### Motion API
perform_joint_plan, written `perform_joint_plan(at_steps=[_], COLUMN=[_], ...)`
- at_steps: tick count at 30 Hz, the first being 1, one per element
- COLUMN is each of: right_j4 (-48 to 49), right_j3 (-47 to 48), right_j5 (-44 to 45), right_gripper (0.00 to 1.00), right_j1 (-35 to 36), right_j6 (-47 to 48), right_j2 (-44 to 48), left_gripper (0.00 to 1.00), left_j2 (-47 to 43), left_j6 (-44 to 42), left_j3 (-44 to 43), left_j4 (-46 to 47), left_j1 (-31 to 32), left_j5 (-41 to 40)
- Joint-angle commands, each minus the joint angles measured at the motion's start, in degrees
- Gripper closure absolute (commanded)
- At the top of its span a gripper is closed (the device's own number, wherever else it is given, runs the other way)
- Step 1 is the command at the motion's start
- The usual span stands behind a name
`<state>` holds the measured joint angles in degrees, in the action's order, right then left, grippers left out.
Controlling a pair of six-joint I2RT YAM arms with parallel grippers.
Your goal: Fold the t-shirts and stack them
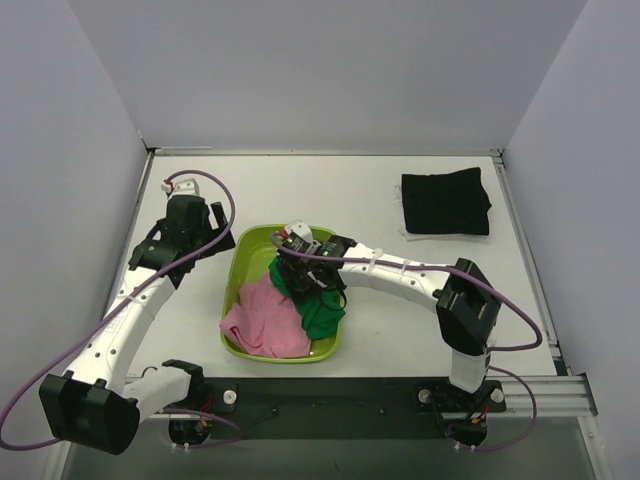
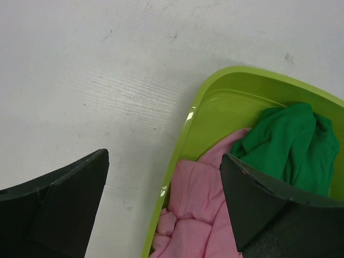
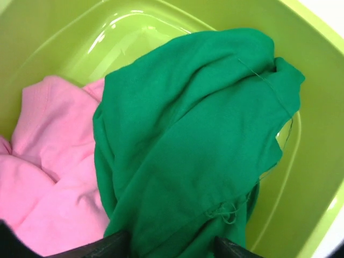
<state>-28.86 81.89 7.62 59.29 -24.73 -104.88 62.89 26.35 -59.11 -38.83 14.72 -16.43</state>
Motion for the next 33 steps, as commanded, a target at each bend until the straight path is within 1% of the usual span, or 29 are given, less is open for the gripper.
perform_joint_plan(at_steps=[1, 3, 4, 5, 6, 7, 11, 12, 13, 14, 16, 17, 18, 20, 24, 28, 29, 31, 32, 33], right_j4=[1.5, 1.8, 1.9, 1.9, 1.8, 1.8, 0.1, -1.7, -2.7, -3.6, -5.8, -6.0, -6.4, -7.6, -9.7, -11.7, -12.4, -13.0, -13.7, -13.8], right_j3=[-1.4, -1.6, -1.6, -1.5, -1.2, -1.1, 3.1, 4.5, 8.2, 9.9, 14.4, 15.5, 16.4, 18.8, 20.4, 18.8, 18.1, 15.8, 15.1, 13.1], right_j5=[-1.0, -1.4, -1.8, -2.1, -1.8, -0.9, 1.4, 2.3, 3.7, 5.8, 8.5, 11.0, 11.9, 14.3, 23.0, 27.4, 28.0, 28.5, 29.0, 29.3], right_gripper=[0.50, 0.63, 0.75, 0.83, 0.95, 1.00, 1.00, 1.00, 1.00, 1.00, 1.00, 1.00, 1.00, 1.00, 1.00, 1.00, 1.00, 1.00, 1.00, 1.00], right_j1=[-0.5, -0.8, -0.9, -1.0, -1.0, -1.0, -0.8, -0.5, -0.2, 0.0, 0.0, -0.1, -0.6, -2.0, -4.3, -8.4, -10.1, -11.5, -12.0, -12.5], right_j6=[-0.9, -0.9, -0.8, -0.8, -0.8, -0.8, 1.2, 1.6, 2.6, 3.0, 3.5, 4.5, 4.8, 5.2, 6.0, 5.9, 5.7, 5.2, 4.8, 4.5], right_j2=[0.3, 0.1, 0.0, -0.1, -0.1, 0.1, 4.0, 5.0, 6.2, 8.6, 11.3, 14.5, 16.0, 20.4, 27.2, 33.5, 35.7, 37.5, 38.9, 39.5], left_gripper=[0.06, 0.06, 0.06, 0.06, 0.06, 0.06, 0.06, 0.07, 0.07, 0.08, 0.12, 0.17, 0.18, 0.19, 0.21, 0.21, 0.21, 0.23, 0.23, 0.24], left_j2=[-1.3, -1.3, -1.4, -1.5, -1.5, -1.6, -1.8, -1.8, -1.9, -2.0, -2.2, -2.6, -3.0, -4.6, -5.4, -4.3, -3.9, -2.1, -1.2, -0.2], left_j6=[0.5, 0.5, 0.5, 0.5, 0.4, 0.4, 0.4, 0.5, 0.6, 0.6, -0.2, -0.2, -0.3, 0.0, 0.5, 2.1, 2.5, 3.9, 4.6, 5.6], left_j3=[-0.7, -0.7, -0.5, -0.4, -0.3, -0.3, -0.3, -0.7, -1.1, -1.4, -2.5, -2.9, -3.3, -4.2, -6.4, -7.2, -7.2, -6.5, -6.2, -5.5], left_j4=[1.5, 1.3, 1.4, 1.5, 1.5, 1.5, 1.5, 1.5, 1.2, 1.0, 1.3, 1.2, 1.4, 1.8, 1.2, 2.3, 2.6, 4.2, 4.6, 5.8], left_j1=[-0.5, -0.5, -0.4, -0.5, -0.4, -0.4, -0.5, -0.4, -0.5, -0.5, -0.3, -0.2, 0.0, 0.8, 3.7, 10.4, 14.0, 18.4, 21.3, 26.1], left_j5=[1.0, 1.0, 1.0, 1.0, 1.0, 1.0, 1.0, 0.9, 1.0, 1.2, 3.4, 4.5, 6.2, 6.8, 8.2, 7.5, 6.9, 5.1, 2.0, 0.6])
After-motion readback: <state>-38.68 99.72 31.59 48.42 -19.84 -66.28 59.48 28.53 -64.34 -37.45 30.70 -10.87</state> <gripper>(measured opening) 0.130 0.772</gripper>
